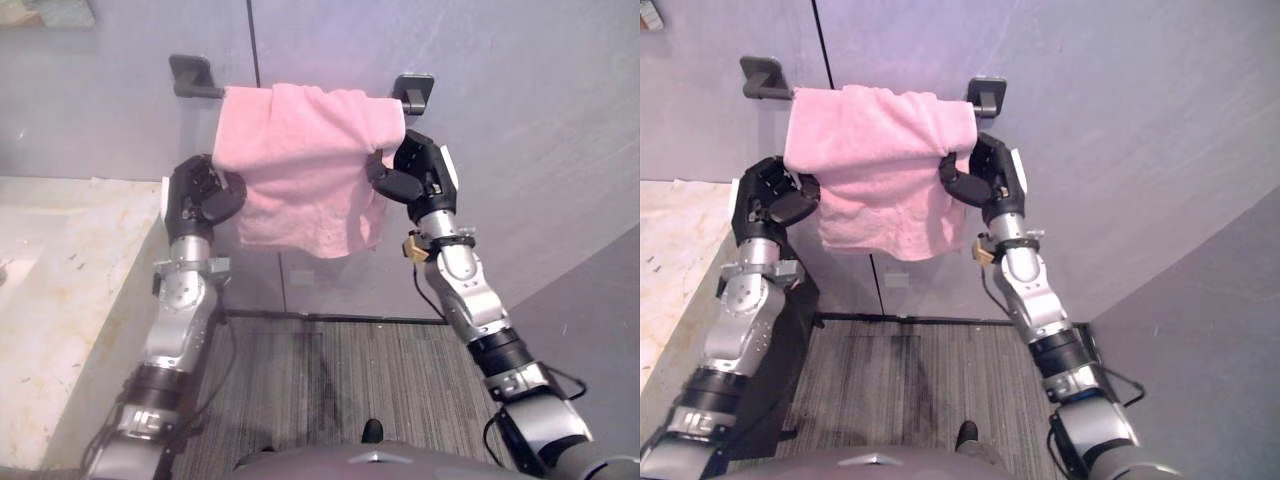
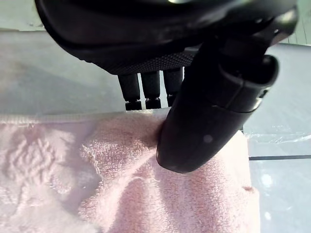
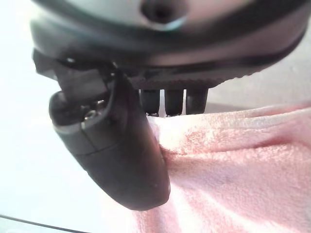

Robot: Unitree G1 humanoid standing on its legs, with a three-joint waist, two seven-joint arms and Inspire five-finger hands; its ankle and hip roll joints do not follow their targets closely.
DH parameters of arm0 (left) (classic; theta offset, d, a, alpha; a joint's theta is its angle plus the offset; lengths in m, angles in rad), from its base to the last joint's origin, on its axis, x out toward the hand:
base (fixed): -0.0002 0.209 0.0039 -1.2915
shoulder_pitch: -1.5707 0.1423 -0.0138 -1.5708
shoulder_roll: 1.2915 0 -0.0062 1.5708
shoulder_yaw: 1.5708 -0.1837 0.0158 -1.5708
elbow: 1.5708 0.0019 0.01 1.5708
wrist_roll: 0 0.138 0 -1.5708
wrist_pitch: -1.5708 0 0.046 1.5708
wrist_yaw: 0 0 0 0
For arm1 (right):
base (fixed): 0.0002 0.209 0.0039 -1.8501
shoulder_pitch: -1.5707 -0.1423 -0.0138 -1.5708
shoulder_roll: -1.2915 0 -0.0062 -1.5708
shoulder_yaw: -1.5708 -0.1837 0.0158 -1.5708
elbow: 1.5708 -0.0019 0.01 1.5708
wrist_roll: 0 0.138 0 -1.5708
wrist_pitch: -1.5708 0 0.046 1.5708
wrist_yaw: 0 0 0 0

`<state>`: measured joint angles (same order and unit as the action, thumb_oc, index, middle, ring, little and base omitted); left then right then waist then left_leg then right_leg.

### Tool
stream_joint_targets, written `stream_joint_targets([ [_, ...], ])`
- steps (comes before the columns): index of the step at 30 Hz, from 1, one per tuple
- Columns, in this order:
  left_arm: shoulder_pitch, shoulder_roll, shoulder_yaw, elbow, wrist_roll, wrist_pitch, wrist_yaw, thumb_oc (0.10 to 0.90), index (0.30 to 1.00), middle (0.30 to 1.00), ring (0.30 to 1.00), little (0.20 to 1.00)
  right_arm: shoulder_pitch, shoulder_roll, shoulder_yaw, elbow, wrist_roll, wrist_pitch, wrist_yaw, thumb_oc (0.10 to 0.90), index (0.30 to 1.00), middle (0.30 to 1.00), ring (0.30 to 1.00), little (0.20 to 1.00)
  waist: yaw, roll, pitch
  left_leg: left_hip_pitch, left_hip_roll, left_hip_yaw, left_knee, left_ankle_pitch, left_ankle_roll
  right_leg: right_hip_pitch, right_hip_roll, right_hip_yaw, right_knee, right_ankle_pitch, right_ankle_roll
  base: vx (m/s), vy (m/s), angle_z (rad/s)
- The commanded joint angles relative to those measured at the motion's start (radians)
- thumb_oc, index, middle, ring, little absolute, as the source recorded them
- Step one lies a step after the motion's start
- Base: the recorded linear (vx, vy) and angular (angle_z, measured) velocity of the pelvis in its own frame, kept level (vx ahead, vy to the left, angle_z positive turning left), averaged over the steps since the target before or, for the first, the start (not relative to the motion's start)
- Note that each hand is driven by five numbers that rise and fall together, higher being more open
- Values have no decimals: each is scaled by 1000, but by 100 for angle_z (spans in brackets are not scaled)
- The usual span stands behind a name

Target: Organize the bathroom.

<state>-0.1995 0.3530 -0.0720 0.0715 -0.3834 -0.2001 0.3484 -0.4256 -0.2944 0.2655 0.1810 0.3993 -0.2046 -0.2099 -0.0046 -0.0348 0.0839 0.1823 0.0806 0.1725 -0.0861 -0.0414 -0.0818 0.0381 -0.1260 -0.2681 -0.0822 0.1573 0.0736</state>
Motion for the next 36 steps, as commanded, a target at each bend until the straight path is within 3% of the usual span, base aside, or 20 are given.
stream_joint_targets([
  [1, -67, 74, 55, -8, 52, -167, 154, 400, 300, 300, 300, 300, 49, -64, -42, -90, -32, -129, -83, 400, 300, 300, 300, 300, -28, 10, -40, -6, -29, 43, 12, -19, 23, 78, -31, 11, 60, -180, 127, 0, 0, 0],
  [14, -19, 65, 56, -36, 93, -199, 264, 400, 300, 300, 300, 300, 171, -4, -78, -102, 27, -126, -285, 400, 300, 300, 300, 300, -50, 22, -38, 2, -32, 58, 7, -17, 28, 80, -26, 21, 57, -178, 124, -1, 5, 0],
  [27, -1, 75, 80, -34, 119, -184, 341, 400, 300, 300, 300, 300, 187, -7, -69, -104, 21, -124, -268, 400, 300, 300, 300, 300, -40, 22, -37, 0, -42, 53, 9, -18, 32, 84, -31, 8, 58, -179, 124, -18, 34, 0],
  [28, -2, 72, 79, -29, 122, -174, 339, 400, 300, 300, 300, 300, 183, -8, -68, -101, 21, -120, -261, 529, 493, 493, 493, 493, -40, 21, -38, -1, -43, 53, 9, -19, 32, 84, -33, 8, 57, -178, 125, 0, 0, 0],
  [29, -3, 73, 77, -24, 116, -163, 327, 400, 300, 300, 300, 300, 182, -11, -68, -100, 20, -118, -250, 800, 900, 900, 900, 900, -40, 20, -37, -1, -44, 52, 9, -19, 33, 83, -34, 9, 57, -176, 126, -23, 36, -1],
  [31, 0, 74, 77, -19, 106, -149, 309, 493, 439, 439, 439, 439, 182, -18, -70, -103, 16, -121, -241, 800, 900, 900, 900, 900, -39, 19, -38, -2, -45, 52, 9, -19, 33, 81, -35, 8, 57, -175, 128, 0, 0, 0],
  [32, 4, 73, 74, -15, 80, -111, 274, 596, 594, 594, 594, 594, 184, -22, -73, -104, 0, -121, -226, 800, 900, 900, 900, 900, -39, 19, -38, -3, -46, 53, 10, -19, 34, 80, -35, 9, 59, -175, 129, 0, 0, 0],
  [33, 4, 73, 71, -11, 76, -99, 263, 800, 900, 900, 900, 900, 184, -24, -73, -104, -5, -123, -222, 800, 900, 900, 900, 900, -39, 19, -38, -3, -47, 53, 9, -19, 34, 80, -35, 9, 59, -174, 130, -50, 27, 0],
  [36, 6, 81, 56, 0, 56, -37, 194, 800, 900, 900, 900, 900, 192, -38, -78, -115, -24, -130, -214, 800, 900, 900, 900, 900, -42, 20, -37, -3, -48, 54, 9, -19, 37, 77, -36, 11, 61, -173, 134, -47, 15, -1],
])
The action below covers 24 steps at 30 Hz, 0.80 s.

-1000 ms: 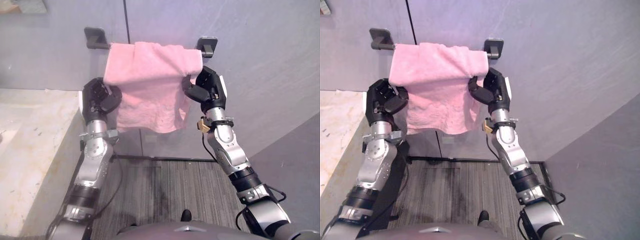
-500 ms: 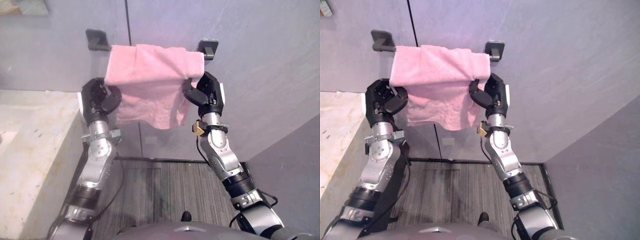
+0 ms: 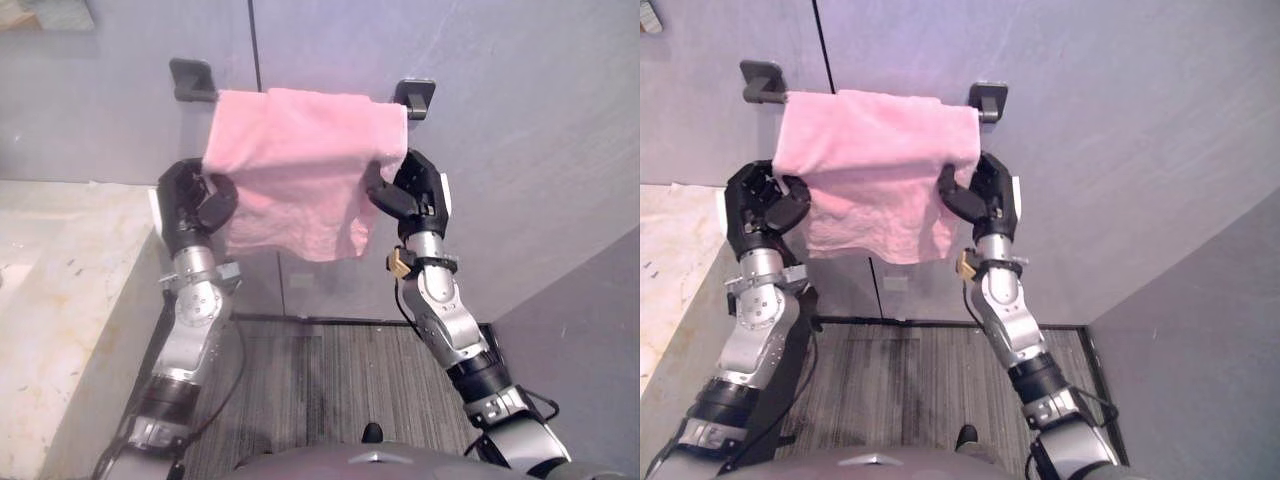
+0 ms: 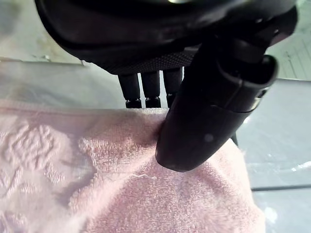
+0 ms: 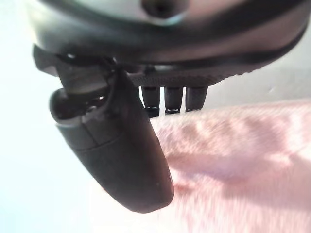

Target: Organize the bathroom.

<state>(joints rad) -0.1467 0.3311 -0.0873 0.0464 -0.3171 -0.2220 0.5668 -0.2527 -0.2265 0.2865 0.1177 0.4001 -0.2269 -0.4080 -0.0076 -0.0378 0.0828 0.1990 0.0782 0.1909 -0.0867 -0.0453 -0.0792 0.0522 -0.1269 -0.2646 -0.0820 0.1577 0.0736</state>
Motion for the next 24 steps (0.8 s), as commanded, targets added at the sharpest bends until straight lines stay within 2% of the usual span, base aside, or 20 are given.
stream_joint_targets([
  [1, -41, 107, 70, 33, -5, -18, -48, 800, 900, 900, 900, 900, 28, -114, -107, -58, -26, -108, 1, 800, 900, 900, 900, 900, -41, 24, -35, -20, -46, 37, 8, -15, 35, 60, -36, 10, 63, -173, 136, -52, 17, -2],
  [3, -35, 117, 65, 37, -20, 29, -116, 800, 900, 900, 900, 900, 46, -127, -115, -65, -43, -116, 10, 800, 900, 900, 900, 900, -45, 26, -34, -22, -46, 39, 7, -15, 38, 54, -37, 15, 66, -172, 139, -66, 19, -9],
  [6, -19, 118, 57, 38, -4, 26, -141, 800, 900, 900, 900, 900, 77, -129, -134, -65, -67, -130, 27, 800, 900, 900, 900, 900, -50, 27, -31, -24, -45, 43, 5, -13, 41, 47, -38, 21, 71, -168, 144, -63, 3, -16],
  [14, 16, 121, 56, 44, 5, 83, -268, 800, 900, 900, 900, 900, 162, -125, -169, -74, -83, -131, 96, 800, 900, 900, 900, 900, -79, 32, -25, -26, -42, 61, -1, -11, 43, 31, -39, 30, 75, -160, 153, -66, -4, -11],
  [18, 43, 109, 57, 63, -19, 107, -270, 800, 900, 900, 900, 900, 206, -109, -180, -51, -94, -116, 119, 800, 900, 900, 900, 900, -90, 35, -24, -28, -40, 68, -1, -11, 44, 25, -37, 37, 78, -160, 154, -104, 0, -4],
  [19, 57, 104, 59, 76, -75, 110, -258, 800, 900, 900, 900, 900, 225, -108, -182, -30, -116, -110, 125, 800, 900, 900, 900, 900, -94, 36, -22, -30, -41, 69, -1, -11, 46, 23, -36, 38, 79, -160, 155, -120, 4, -6],
  [22, 95, 80, 68, 115, -111, 127, -247, 800, 900, 900, 900, 900, 266, -101, -190, 31, -137, -90, 103, 800, 900, 900, 900, 900, -99, 36, -18, -31, -40, 77, -1, -11, 47, 19, -35, 38, 85, -160, 156, -158, -1, -7],
  [24, 128, 61, 72, 140, -133, 124, -216, 800, 900, 900, 900, 900, 300, -89, -203, 83, -171, -98, 86, 800, 900, 900, 900, 900, -102, 34, -12, -34, -40, 77, -1, -11, 49, 16, -34, 42, 88, -159, 157, -187, -9, -5],
])
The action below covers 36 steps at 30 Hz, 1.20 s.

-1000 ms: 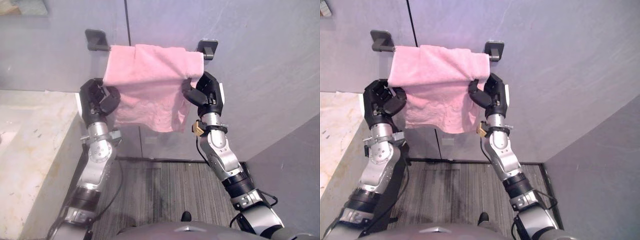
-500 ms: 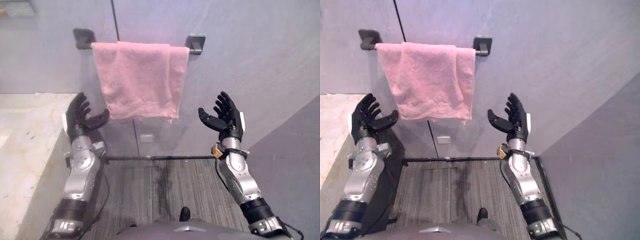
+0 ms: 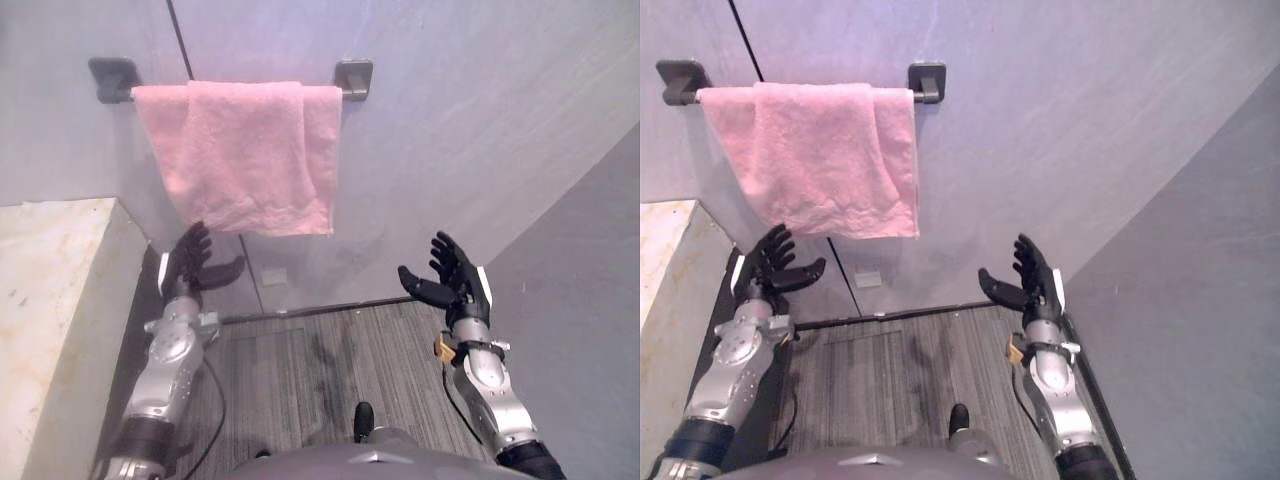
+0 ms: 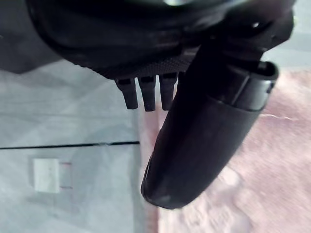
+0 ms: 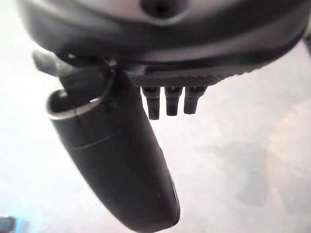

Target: Organize the bathroom.

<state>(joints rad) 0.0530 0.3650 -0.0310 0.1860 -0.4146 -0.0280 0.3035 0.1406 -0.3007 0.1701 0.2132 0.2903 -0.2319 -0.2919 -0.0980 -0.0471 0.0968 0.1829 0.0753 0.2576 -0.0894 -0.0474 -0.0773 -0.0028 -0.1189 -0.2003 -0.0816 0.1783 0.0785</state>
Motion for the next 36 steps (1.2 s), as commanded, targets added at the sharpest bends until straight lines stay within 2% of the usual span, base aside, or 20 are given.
stream_joint_targets([
  [1, -51, 17, 24, 13, -78, -81, 58, 800, 900, 900, 900, 900, -78, -13, -89, 14, -86, -93, -34, 800, 900, 900, 900, 900, -11, 43, -23, -20, -36, 10, 2, -8, 47, 70, -42, -25, 88, -177, 153, -167, -5, -4],
  [5, 55, -25, 44, 124, -108, -97, 23, 800, 900, 900, 900, 900, 0, 17, -97, 156, -77, -57, -41, 800, 900, 900, 900, 900, -11, 39, -10, -32, -35, 5, 2, -1, 42, 66, -43, -32, 86, -166, 155, -157, 5, -12],
  [8, 106, -42, 45, 234, -32, -113, -3, 800, 900, 900, 900, 900, 42, 23, -95, 267, -64, -42, -26, 800, 900, 900, 900, 900, -13, 35, -3, -42, -36, 2, 2, 2, 41, 64, -47, -36, 79, -154, 160, -139, 18, -7],
  [10, 129, -54, 43, 396, -76, -80, -62, 800, 900, 900, 900, 900, 75, 27, -96, 367, -68, -1, -14, 800, 900, 900, 900, 900, -21, 33, 5, -54, -38, 0, 2, 5, 39, 52, -49, -30, 76, -143, 167, -148, 42, -6],
  [14, 105, -73, 46, 651, -101, -42, -148, 800, 900, 900, 900, 900, 64, 28, -97, 550, -91, -26, 53, 800, 900, 900, 900, 900, -32, 33, 21, -73, -40, -8, 2, 12, 30, 30, -62, -40, 41, -103, 180, -182, 29, 0],
  [15, 94, -77, 46, 714, -110, 0, -175, 800, 900, 900, 900, 900, 53, 32, -94, 592, -98, -25, 73, 800, 900, 900, 900, 900, -32, 34, 26, -78, -40, -9, 2, 14, 28, 22, -63, -44, 41, -100, 181, -309, -1, -15],
  [16, 76, -85, 48, 784, -109, 62, -185, 800, 900, 900, 900, 900, 35, 39, -86, 636, -93, 4, 109, 800, 900, 900, 900, 900, -26, 39, 31, -92, -35, -9, 2, 22, 30, 18, -57, -53, 80, -125, 176, -332, 1, -16],
  [17, 69, -85, 47, 810, -110, 77, -187, 800, 900, 900, 900, 900, 27, 41, -84, 653, -87, 8, 120, 800, 900, 900, 900, 900, -24, 41, 30, -100, -33, -10, 2, 26, 33, 14, -51, -52, 105, -141, 171, -467, -44, -22],
  [18, 44, -81, 46, 875, -125, 136, -186, 800, 900, 900, 900, 900, 4, 46, -78, 705, -69, 9, 157, 800, 900, 900, 900, 900, -20, 48, 35, -113, -30, -19, 2, 27, 47, 1, -33, -48, 204, -188, 161, -337, -45, -23],
  [20, 24, -87, 48, 930, -144, 145, -199, 800, 900, 900, 900, 900, -23, 51, -62, 739, -49, 26, 178, 800, 900, 900, 900, 900, -14, 61, 31, -135, -18, -33, 2, 45, 57, -19, -2, -12, 320, -228, 150, -399, -75, -29],
  [21, 20, -89, 47, 941, -145, 139, -208, 800, 900, 900, 900, 900, -29, 52, -59, 749, -39, 30, 186, 800, 900, 900, 900, 900, -13, 64, 34, -141, -14, -40, 2, 52, 60, -17, 14, 14, 374, -252, 147, -477, -122, 20],
  [22, 12, -94, 40, 957, -158, 130, -232, 800, 900, 900, 900, 900, -42, 53, -56, 769, -21, 35, 206, 800, 900, 900, 900, 900, -9, 73, 33, -168, -5, -57, 2, 68, 60, -13, 59, 77, 413, -281, 136, -415, -128, 47],
  [24, 7, -100, 18, 970, -163, 103, -256, 800, 900, 900, 900, 900, -61, 52, -48, 805, -33, 30, 235, 800, 900, 900, 900, 900, 10, 66, 38, -230, -12, -97, 2, 101, 52, 55, 108, 151, 369, -327, 115, -444, -187, 38],
  [25, 1, -102, 1, 969, -158, 94, -258, 800, 900, 900, 900, 900, -75, 51, -34, 826, -33, 24, 248, 800, 900, 900, 900, 900, 36, 66, 41, -301, -10, -128, 7, 140, 29, 118, 143, 180, 287, -386, 81, -341, -192, 32],
  [27, -4, -101, -9, 968, -146, 94, -258, 800, 900, 900, 900, 900, -85, 48, -24, 832, -23, 36, 259, 800, 900, 900, 900, 900, 53, 61, 52, -347, -12, -157, 13, 172, 5, 165, 163, 183, 222, -416, 55, -261, -187, 37],
  [29, -20, -105, -15, 958, -122, 94, -263, 800, 900, 900, 900, 900, -107, 23, -4, 822, 14, 78, 265, 800, 900, 900, 900, 900, 67, 59, 84, -379, 14, -185, 20, 182, -30, 168, 165, 167, 174, -399, 32, -409, -204, 40],
  [30, -26, -108, -21, 953, -96, 101, -266, 800, 900, 900, 900, 900, -116, 11, -4, 825, 57, 99, 258, 800, 900, 900, 900, 900, 65, 59, 106, -388, 24, -166, 28, 182, -36, 173, 156, 146, 159, -381, 30, -428, -136, 53],
  [34, -23, -119, -26, 957, -100, 84, -274, 800, 900, 900, 900, 900, -131, 9, -8, 855, 81, 138, 244, 800, 900, 900, 900, 900, 64, 59, 131, -360, 19, -146, 95, 148, -21, 191, 132, 102, 126, -348, 18, -396, -7, 97],
  [35, -27, -122, -20, 961, -112, 82, -274, 800, 900, 900, 900, 900, -138, 13, -4, 872, 81, 144, 249, 800, 900, 900, 900, 900, 62, 50, 129, -338, 11, -152, 180, 108, 0, 169, 114, 78, 129, -330, 7, -331, 48, 46],
  [36, -28, -122, -19, 962, -119, 81, -272, 800, 900, 900, 900, 900, -139, 14, -1, 877, 79, 143, 248, 800, 900, 900, 900, 900, 61, 48, 127, -332, 5, -154, 195, 95, 7, 161, 108, 71, 130, -324, 4, -494, 114, 38],
])
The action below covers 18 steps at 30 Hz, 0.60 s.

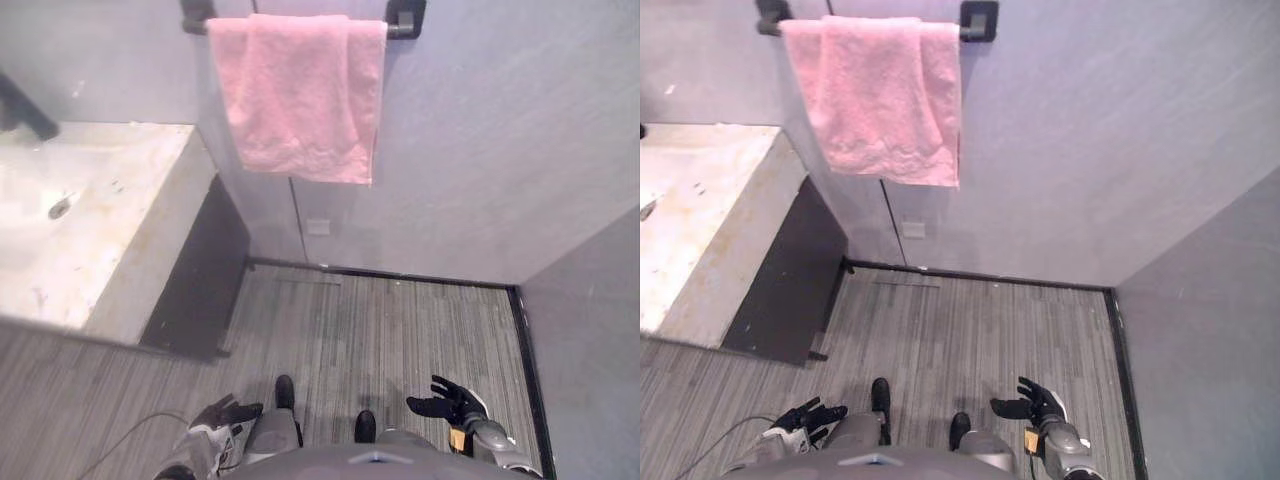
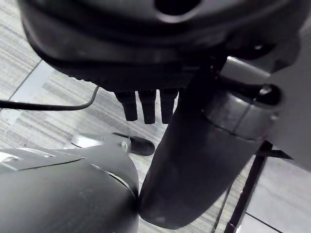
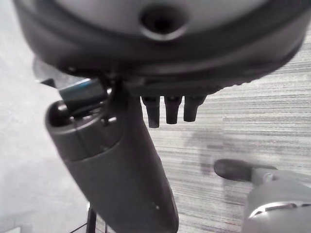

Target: Organize the bathroom.

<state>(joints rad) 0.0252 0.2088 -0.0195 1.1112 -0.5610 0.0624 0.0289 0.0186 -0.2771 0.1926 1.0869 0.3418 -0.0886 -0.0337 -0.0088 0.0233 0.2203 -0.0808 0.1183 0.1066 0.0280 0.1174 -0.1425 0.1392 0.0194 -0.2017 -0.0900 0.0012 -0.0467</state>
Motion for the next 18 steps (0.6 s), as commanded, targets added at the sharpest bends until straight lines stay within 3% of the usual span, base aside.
stream_joint_targets([
  [1, -2, 30, -25, 38, 26, -19, -4, 800, 900, 900, 900, 900, -19, -6, -20, 12, 26, 7, -18, 800, 900, 900, 900, 900, -39, -49, -1, -32, -72, -8, 176, -154, 105, -6, -66, 55, 140, -119, 130, -349, 106, 32],
  [2, -2, 29, -24, 38, 23, -19, -7, 800, 900, 900, 900, 900, -19, -5, -21, 13, 27, 10, -20, 800, 900, 900, 900, 900, -42, -53, -7, -27, -78, -9, 186, -167, 111, -16, -71, 53, 140, -112, 130, -403, 122, 58],
  [4, 6, 18, -6, 29, 3, -32, 4, 800, 900, 900, 900, 900, -15, 3, -26, 25, 16, 32, -21, 800, 900, 900, 900, 900, -58, -72, -22, 11, -111, -25, 316, -234, 126, -47, -105, 55, 139, -90, 134, -334, 112, 61],
  [5, 6, 18, -6, 29, 3, -32, 4, 800, 900, 900, 900, 900, -15, 3, -26, 25, 16, 32, -21, 800, 900, 900, 900, 900, -58, -72, -22, 11, -111, -25, 316, -234, 126, -47, -105, 55, 139, -90, 134, -378, 138, 63],
  [6, 12, 12, 8, 15, 9, -38, 2, 800, 900, 900, 900, 900, -15, 2, -23, 25, -15, 40, -28, 800, 900, 900, 900, 900, -65, -72, -26, 37, -116, -45, 400, -260, 116, -61, -117, 50, 135, -81, 133, -271, 121, 51],
  [7, 14, 13, 15, 6, 26, -43, -2, 800, 900, 900, 900, 900, -13, -2, -22, 23, -37, 47, -25, 800, 900, 900, 900, 900, -70, -69, -33, 60, -114, -60, 393, -257, 105, -75, -123, 43, 137, -76, 131, -432, 277, 68],
  [8, 18, 16, 19, -6, 36, -50, -7, 800, 900, 900, 900, 900, -8, -6, -19, 18, -28, 44, -26, 800, 900, 900, 900, 900, -80, -55, -41, 108, -98, -79, 379, -232, 81, -102, -130, 34, 146, -67, 130, -319, 296, 56],
  [10, 22, 18, 19, -11, 37, -52, -8, 800, 900, 900, 900, 900, -7, -8, -20, 11, -16, 50, -32, 800, 900, 900, 900, 900, -89, -41, -42, 153, -81, -94, 352, -224, 64, -119, -135, 23, 154, -60, 132, -254, 316, 55],
  [12, 28, 22, 16, -12, 59, -45, -8, 800, 900, 900, 900, 900, -12, -14, -33, 8, 10, 47, -53, 800, 900, 900, 900, 900, -115, -9, -49, 259, -29, -73, 251, -221, 41, -185, -159, 5, 191, -38, 149, -311, 499, 75],
  [14, 29, 25, 3, -9, 87, -47, -13, 800, 900, 900, 900, 900, -21, -15, -54, 13, 25, 42, -55, 800, 900, 900, 900, 900, -133, 6, -51, 320, -4, -39, 148, -255, 45, -235, -188, 3, 219, -13, 177, -244, 516, 90],
  [18, 8, 45, -71, 0, 159, -51, -19, 800, 900, 900, 900, 900, -34, -21, -97, 30, 41, 47, -70, 800, 900, 900, 900, 900, -166, 23, -45, 350, -27, 23, 20, -322, 73, -314, -288, 40, 263, 60, 259, -178, 525, 43],
])
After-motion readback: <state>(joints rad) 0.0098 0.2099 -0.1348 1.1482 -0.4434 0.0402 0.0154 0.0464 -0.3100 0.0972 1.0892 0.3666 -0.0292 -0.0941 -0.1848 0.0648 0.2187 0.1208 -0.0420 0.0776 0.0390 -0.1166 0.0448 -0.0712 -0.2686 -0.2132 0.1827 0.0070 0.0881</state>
